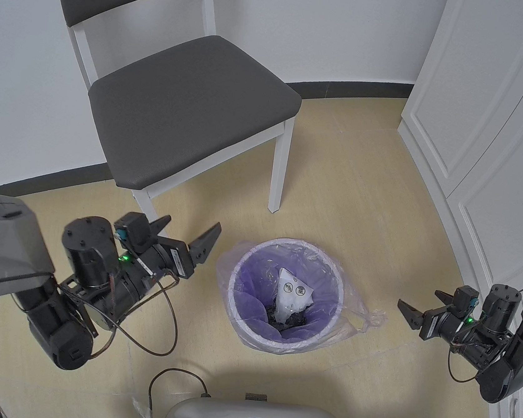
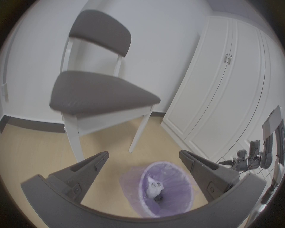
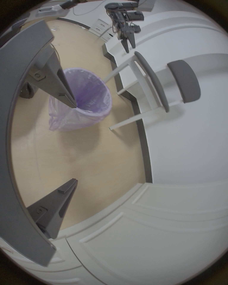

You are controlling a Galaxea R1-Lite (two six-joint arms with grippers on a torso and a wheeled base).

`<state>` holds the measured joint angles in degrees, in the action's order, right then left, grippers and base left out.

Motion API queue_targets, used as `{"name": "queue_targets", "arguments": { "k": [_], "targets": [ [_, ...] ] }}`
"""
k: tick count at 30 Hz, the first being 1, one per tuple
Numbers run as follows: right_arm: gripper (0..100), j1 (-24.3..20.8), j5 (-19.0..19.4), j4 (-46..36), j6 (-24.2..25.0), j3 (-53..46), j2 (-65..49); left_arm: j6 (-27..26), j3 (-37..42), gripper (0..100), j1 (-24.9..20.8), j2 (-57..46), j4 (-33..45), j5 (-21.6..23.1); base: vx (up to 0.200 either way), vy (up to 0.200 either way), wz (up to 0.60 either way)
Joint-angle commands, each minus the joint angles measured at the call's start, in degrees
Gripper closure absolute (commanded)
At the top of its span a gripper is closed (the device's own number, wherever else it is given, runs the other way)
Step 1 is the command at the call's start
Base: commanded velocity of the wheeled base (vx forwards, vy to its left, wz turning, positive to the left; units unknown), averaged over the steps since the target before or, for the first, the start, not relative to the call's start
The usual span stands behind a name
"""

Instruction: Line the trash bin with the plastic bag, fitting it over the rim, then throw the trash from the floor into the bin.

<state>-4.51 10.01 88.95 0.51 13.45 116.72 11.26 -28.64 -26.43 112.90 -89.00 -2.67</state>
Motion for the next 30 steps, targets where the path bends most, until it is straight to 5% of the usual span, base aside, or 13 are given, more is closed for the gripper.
{"name": "queue_targets", "arguments": {
  "k": [1,10,12,22,30],
  "targets": [
    [0,1.5,-3.7,0.1,1.7,-0.4,-9.5,-1.6,2.8,0,0.1,-14.5,2.2,-0.6,0.000,0.000,0.00],
    [0,1.6,-4.6,-14.0,1.6,4.8,-24.3,-3.4,-2.0,0,0.1,-31.8,24.3,-0.4,0.000,0.000,0.00],
    [0,1.6,-4.7,-29.4,1.8,11.1,-33.1,-3.6,-7.0,0,2.0,-36.1,36.1,-0.6,0.000,0.000,0.00],
    [0,3.3,-4.7,-49.9,1.7,21.8,-46.7,-7.0,-8.5,0,6.0,-44.2,43.5,-0.1,0.000,0.000,0.00],
    [0,5.7,-4.7,-65.5,1.7,27.8,-60.0,-7.4,-13.8,0,11.0,-58.0,61.1,0.0,0.000,0.000,0.00]
  ]
}}
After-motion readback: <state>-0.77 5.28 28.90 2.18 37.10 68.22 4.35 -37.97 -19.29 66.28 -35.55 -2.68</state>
